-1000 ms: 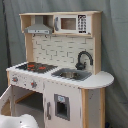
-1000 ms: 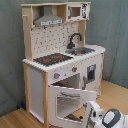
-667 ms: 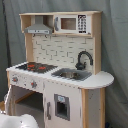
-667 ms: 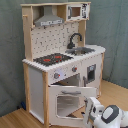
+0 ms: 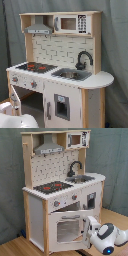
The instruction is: Play with the kitchen
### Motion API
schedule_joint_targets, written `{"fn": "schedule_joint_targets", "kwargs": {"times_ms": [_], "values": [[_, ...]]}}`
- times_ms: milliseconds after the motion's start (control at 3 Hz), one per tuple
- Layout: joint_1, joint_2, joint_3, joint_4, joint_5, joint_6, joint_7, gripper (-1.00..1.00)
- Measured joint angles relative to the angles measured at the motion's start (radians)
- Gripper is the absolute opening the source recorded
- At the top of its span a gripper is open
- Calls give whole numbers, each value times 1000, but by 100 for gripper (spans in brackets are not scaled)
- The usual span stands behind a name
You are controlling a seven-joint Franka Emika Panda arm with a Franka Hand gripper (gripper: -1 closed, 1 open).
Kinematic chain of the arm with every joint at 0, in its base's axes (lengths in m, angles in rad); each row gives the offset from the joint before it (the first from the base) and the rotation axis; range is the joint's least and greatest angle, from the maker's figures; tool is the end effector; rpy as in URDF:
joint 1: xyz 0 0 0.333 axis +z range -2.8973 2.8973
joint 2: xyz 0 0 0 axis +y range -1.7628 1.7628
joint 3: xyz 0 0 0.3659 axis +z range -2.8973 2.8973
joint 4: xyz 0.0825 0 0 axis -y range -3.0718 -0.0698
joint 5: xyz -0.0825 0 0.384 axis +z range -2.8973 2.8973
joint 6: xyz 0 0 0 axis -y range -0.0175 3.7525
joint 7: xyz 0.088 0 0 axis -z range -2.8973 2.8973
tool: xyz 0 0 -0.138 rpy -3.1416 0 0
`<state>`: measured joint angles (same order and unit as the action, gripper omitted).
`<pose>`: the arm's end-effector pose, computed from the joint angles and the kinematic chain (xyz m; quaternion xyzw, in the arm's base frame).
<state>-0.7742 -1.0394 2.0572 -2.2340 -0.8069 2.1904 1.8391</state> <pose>0.2245 0.4640 0.1877 0.7038 0.0779 0.6189 0.3400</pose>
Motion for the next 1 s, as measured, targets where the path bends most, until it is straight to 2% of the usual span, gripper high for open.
{"fn": "schedule_joint_targets", "kwargs": {"times_ms": [333, 667, 1000], "values": [[-31, -1, -43, -32, -29, 74, -23, 100], [-108, -1, -49, -34, -80, 125, -23, 100], [-159, -1, -78, -34, -142, 183, -24, 100]]}}
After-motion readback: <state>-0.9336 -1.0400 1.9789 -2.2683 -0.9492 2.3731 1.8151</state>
